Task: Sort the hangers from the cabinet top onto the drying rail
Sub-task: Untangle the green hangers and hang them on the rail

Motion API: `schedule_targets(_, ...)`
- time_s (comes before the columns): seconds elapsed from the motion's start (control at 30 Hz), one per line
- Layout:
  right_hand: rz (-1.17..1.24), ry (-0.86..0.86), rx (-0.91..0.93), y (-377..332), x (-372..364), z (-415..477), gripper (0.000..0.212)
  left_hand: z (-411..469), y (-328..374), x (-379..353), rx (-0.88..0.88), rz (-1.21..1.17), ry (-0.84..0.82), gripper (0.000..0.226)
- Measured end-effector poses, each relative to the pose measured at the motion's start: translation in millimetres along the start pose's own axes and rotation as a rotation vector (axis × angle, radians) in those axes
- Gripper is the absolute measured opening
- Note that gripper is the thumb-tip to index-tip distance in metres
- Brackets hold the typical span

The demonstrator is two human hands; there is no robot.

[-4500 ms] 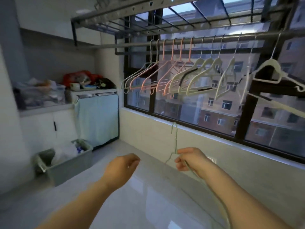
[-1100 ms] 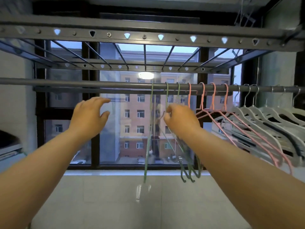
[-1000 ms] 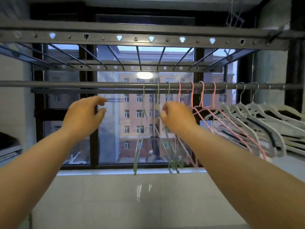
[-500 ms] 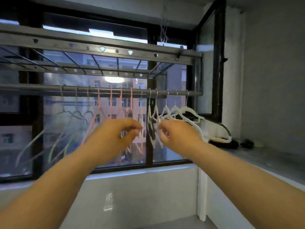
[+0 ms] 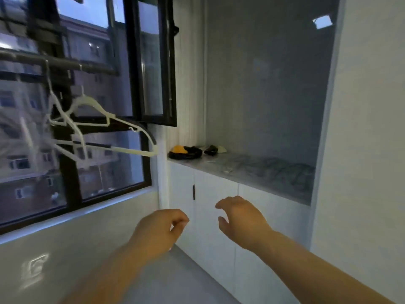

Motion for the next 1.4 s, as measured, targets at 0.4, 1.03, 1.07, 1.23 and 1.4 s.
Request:
schedule_targets(0.4, -0.12, -0.159, -0.507, 182.5, -96.7, 135.5, 0.049, 221.2, -84.3, -190.2, -0.055, -0.16, -0.187, 0.031)
schedule_targets(1.03, -0.204, -0.263, -0.388, 352.5, -198.2, 376.4, 0.062, 418.1, -196.1, -325.7, 0.197, 0.024, -0.175, 0.042)
schedule_targets(1.07, -0.215, -0.267, -0.354, 357.8, -202.6, 386.0, 0.063, 430.6, -200.1, -327.8, 0.223, 0.036, -0.162, 0.042)
schedule_targets(1.23, -0.257, -0.302, -0.281, 368.4, -222.0, 406.5, 0.076, 478.6, -215.6, -345.5, 0.335, 0.013, -0.107, 0.044)
schedule_targets(1.4, -0.267, -0.29, -0.269, 370.8, -223.7, 408.8, 0.076, 514.5, -220.4, -364.1, 0.54, -0.231, -0.045, 0.043)
Point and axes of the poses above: each hand's wrist, its own z-axis towards the middle knuckle, its own x-axis out of the back of the hand, y = z × x, the point moved 3 cm from there along z, towards the middle knuckle, and after that the axes turned 12 degrees about -x, right-handed, at the moved point
